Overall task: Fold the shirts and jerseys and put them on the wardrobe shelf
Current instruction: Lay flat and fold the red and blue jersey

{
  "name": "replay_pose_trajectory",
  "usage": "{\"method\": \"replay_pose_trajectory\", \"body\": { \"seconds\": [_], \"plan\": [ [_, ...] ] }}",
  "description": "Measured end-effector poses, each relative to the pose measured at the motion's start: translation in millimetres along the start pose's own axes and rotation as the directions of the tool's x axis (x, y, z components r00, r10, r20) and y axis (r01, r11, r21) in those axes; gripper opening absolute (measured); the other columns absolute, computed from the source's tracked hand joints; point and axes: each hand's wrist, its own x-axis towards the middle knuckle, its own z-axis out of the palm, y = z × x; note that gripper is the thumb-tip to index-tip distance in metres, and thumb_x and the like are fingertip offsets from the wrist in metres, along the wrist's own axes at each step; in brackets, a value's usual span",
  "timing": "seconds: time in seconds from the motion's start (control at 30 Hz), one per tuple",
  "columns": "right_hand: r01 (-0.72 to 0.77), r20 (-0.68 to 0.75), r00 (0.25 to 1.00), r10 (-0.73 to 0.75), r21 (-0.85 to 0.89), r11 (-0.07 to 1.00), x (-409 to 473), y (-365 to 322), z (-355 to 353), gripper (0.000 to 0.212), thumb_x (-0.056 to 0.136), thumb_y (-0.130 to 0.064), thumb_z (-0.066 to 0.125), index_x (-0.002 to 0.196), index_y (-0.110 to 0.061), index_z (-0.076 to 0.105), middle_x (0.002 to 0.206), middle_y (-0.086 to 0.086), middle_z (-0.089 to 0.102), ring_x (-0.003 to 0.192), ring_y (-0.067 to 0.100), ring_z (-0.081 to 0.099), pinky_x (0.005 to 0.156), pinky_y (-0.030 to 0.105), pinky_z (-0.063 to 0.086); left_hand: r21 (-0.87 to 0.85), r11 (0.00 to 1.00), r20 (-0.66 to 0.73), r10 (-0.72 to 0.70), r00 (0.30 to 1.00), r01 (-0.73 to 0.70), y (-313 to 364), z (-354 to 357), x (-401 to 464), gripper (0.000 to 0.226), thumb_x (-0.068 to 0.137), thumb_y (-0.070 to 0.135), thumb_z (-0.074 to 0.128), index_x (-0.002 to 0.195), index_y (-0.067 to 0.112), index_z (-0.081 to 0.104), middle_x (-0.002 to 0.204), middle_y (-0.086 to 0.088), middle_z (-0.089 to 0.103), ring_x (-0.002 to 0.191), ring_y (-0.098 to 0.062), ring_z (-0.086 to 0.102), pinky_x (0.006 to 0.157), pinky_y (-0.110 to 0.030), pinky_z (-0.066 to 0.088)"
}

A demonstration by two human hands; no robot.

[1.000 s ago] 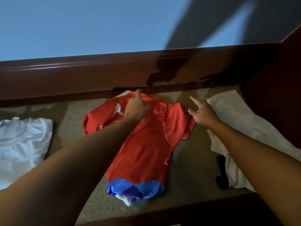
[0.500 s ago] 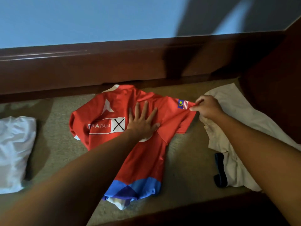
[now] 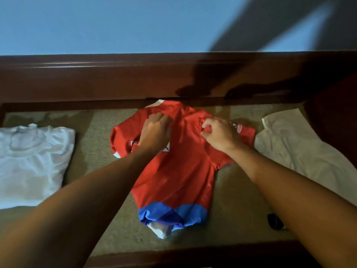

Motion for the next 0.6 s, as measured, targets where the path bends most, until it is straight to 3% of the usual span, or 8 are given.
{"method": "replay_pose_trajectory", "body": {
  "seconds": [0.07, 0.13, 0.2, 0.27, 0.37, 0.5, 0.6],
  "plan": [
    [0.099, 0.045, 0.994, -0.101, 0.048, 0.994, 6, -37, 15, 0.017, 0.083, -0.033, 0.073, 0.098, -0.026, 0.072, 0.103, -0.004, 0.071, 0.101, 0.023, 0.067, 0.085, 0.036, 0.053, 0.062, 0.994, -0.103, -0.085, 0.991, 0.092, -29, -25, -4, 0.037, 0.080, 0.024, 0.040, 0.100, 0.009, 0.068, 0.097, -0.016, 0.060, 0.092, -0.040, 0.057, 0.077, -0.049, 0.047],
    [0.161, 0.090, 0.982, -0.166, 0.065, 0.985, 10, -72, 29, 0.017, 0.086, -0.035, 0.072, 0.102, -0.027, 0.073, 0.104, -0.007, 0.071, 0.100, 0.018, 0.067, 0.082, 0.031, 0.051, 0.039, 0.968, -0.108, -0.243, 0.964, 0.249, -64, -47, -10, 0.041, 0.081, 0.022, 0.040, 0.110, 0.005, 0.064, 0.110, -0.020, 0.059, 0.102, -0.042, 0.056, 0.087, -0.050, 0.047],
    [0.210, 0.123, 0.968, -0.218, 0.072, 0.975, 13, -102, 45, 0.021, 0.091, -0.035, 0.069, 0.110, -0.028, 0.073, 0.109, -0.007, 0.071, 0.104, 0.017, 0.065, 0.081, 0.028, 0.047, -0.083, 0.885, 0.059, -0.455, 0.888, 0.459, -97, -63, -17, 0.040, 0.090, 0.023, 0.048, 0.125, 0.007, 0.059, 0.127, -0.019, 0.059, 0.115, -0.039, 0.056, 0.097, -0.046, 0.047],
    [0.259, 0.124, 0.956, -0.267, 0.076, 0.963, 15, -128, 59, 0.025, 0.095, -0.034, 0.066, 0.117, -0.025, 0.072, 0.118, -0.004, 0.069, 0.112, 0.019, 0.064, 0.088, 0.031, 0.048, -0.158, 0.779, 0.265, -0.559, 0.786, 0.607, -116, -75, -24, 0.042, 0.093, 0.030, 0.058, 0.130, 0.010, 0.057, 0.125, -0.015, 0.063, 0.110, -0.034, 0.063, 0.092, -0.042, 0.052],
    [0.298, 0.134, 0.942, -0.307, 0.079, 0.951, 16, -158, 80, 0.024, 0.099, -0.031, 0.060, 0.120, -0.024, 0.071, 0.127, -0.003, 0.063, 0.123, 0.020, 0.057, 0.096, 0.038, 0.050, -0.196, 0.702, 0.398, -0.581, 0.710, 0.685, -125, -86, -32, 0.034, 0.087, 0.029, 0.070, 0.117, 0.012, 0.065, 0.101, -0.009, 0.068, 0.087, -0.025, 0.066, 0.073, -0.030, 0.051],
    [0.312, 0.149, 0.941, -0.303, -0.043, 0.949, 20, -180, 94, 0.042, 0.098, -0.027, 0.059, 0.140, -0.025, 0.055, 0.134, 0.000, 0.054, 0.126, 0.027, 0.055, 0.096, 0.045, 0.051, -0.197, 0.770, 0.435, -0.486, 0.758, 0.607, -123, -96, -33, 0.008, 0.086, 0.015, 0.068, 0.092, 0.012, 0.063, 0.078, -0.001, 0.062, 0.067, -0.013, 0.055, 0.055, -0.024, 0.039],
    [0.373, 0.230, 0.910, -0.345, -0.094, 0.923, 21, -186, 92, 0.073, 0.091, -0.017, 0.064, 0.156, -0.030, 0.033, 0.153, -0.004, 0.036, 0.131, 0.028, 0.051, 0.099, 0.044, 0.050, -0.301, 0.753, 0.448, -0.430, 0.784, 0.585, -118, -103, -29, 0.015, 0.084, 0.008, 0.067, 0.088, 0.014, 0.054, 0.075, 0.002, 0.055, 0.065, -0.011, 0.050, 0.053, -0.025, 0.035]
  ]
}}
